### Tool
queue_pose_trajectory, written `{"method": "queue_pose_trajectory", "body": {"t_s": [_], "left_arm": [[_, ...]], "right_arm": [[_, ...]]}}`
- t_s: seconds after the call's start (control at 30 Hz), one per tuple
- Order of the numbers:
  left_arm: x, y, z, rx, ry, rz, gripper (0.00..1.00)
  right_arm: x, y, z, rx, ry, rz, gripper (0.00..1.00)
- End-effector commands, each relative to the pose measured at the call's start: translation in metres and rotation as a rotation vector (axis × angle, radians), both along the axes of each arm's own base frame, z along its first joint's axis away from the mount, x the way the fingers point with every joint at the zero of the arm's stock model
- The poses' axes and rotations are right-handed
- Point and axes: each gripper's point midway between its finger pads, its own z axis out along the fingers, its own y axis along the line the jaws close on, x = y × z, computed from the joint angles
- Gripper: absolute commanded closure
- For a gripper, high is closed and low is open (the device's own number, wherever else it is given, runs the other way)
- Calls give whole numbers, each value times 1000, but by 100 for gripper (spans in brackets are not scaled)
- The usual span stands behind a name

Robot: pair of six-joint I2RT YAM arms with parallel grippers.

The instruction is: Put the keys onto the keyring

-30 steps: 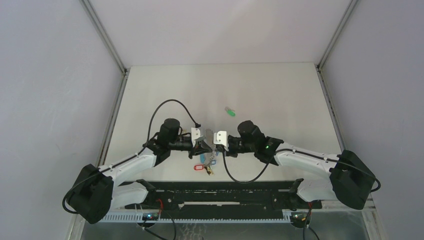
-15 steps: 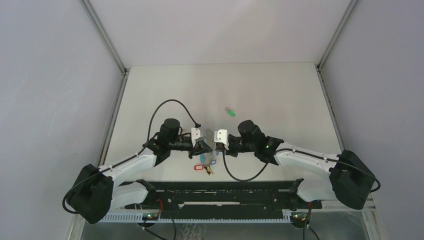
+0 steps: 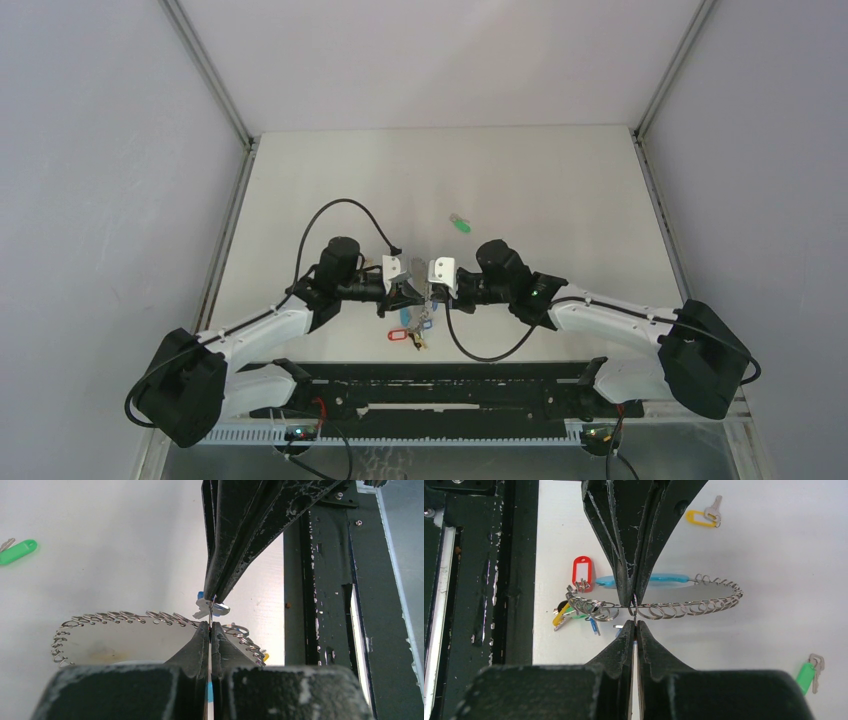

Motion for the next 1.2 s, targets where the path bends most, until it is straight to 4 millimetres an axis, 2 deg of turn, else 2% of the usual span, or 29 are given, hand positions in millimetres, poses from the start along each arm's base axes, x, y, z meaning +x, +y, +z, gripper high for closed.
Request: {"method": "queue_pose_trajectory", "body": {"t_s": [0.0,1.17], "left_arm": [[4,-10,29,-62,-91,-45,100],[2,-13,34,-91,-101,-45,100]], "right_arm": [[8,11,21,66,-30,-5,100],[0,25,29,142,45,45,100]]}}
